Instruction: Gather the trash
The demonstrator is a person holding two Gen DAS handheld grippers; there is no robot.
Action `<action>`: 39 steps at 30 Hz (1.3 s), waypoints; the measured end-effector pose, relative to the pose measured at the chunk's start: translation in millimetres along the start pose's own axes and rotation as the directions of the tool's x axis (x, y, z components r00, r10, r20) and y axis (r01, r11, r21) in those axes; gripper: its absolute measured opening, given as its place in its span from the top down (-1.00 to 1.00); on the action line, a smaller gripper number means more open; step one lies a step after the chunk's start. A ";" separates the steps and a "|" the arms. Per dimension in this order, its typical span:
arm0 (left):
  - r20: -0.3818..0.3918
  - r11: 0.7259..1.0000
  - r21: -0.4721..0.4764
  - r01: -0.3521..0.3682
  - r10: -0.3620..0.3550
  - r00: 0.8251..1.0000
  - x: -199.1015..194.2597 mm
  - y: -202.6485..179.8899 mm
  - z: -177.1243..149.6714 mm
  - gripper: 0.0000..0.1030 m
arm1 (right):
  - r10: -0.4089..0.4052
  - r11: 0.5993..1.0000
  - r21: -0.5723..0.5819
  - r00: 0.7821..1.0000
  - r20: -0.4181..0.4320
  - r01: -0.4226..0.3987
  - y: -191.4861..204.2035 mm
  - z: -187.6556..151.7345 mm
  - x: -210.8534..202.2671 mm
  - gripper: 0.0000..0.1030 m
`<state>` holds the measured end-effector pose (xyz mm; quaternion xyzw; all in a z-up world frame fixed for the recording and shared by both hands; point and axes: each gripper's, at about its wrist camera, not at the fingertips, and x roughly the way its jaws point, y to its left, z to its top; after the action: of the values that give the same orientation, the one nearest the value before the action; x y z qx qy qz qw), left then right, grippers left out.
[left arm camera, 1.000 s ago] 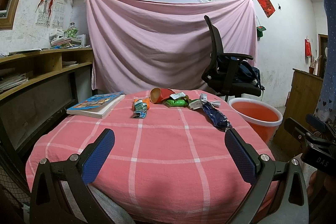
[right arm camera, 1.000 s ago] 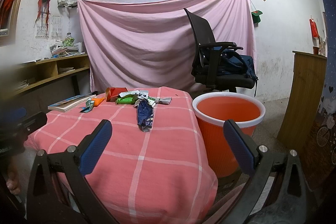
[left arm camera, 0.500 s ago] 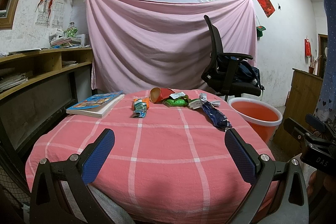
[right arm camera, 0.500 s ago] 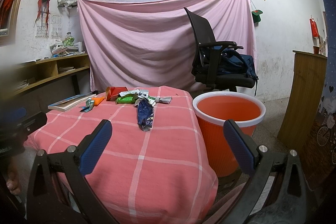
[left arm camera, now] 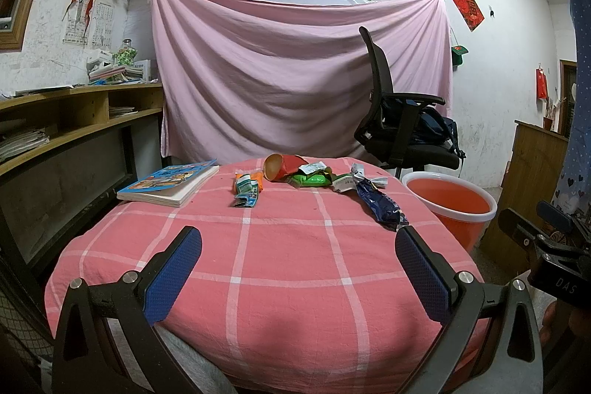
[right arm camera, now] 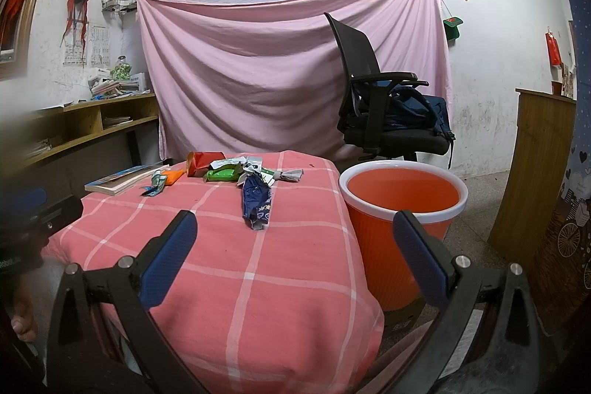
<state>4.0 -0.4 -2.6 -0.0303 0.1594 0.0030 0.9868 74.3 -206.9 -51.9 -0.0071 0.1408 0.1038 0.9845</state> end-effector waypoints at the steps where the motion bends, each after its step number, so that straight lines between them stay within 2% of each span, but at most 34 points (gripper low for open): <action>1: 0.000 1.000 0.000 0.000 0.000 1.000 -0.5 0.2 0.1 -0.98 | 0.000 1.000 0.000 1.000 -0.001 0.000 0.2 -1.7 0.9 -1.00; 11: 0.002 1.000 -0.016 -0.008 0.008 1.000 1.8 -0.8 2.3 -0.98 | 0.001 1.000 0.001 1.000 -0.023 -0.001 5.2 0.6 6.2 -1.00; 19: 0.041 0.999 -0.016 -0.043 0.044 0.998 15.4 5.5 10.7 -0.98 | 0.005 1.000 0.003 1.000 -0.020 -0.005 7.6 25.6 19.3 -1.00; 31: 0.071 0.997 0.036 -0.069 0.066 0.995 66.8 19.9 34.7 -0.98 | 0.024 0.997 -0.076 0.998 0.049 -0.020 16.9 59.7 54.6 -1.00; 39: 0.105 0.990 0.070 -0.120 0.113 0.988 110.6 39.0 50.2 -0.98 | 0.061 0.993 -0.106 0.997 0.042 -0.057 25.5 73.9 97.6 -1.00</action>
<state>124.2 41.2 7.8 0.0171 0.1109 0.0562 0.9921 181.1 -159.0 -7.7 -0.0523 0.1130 0.1403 0.9822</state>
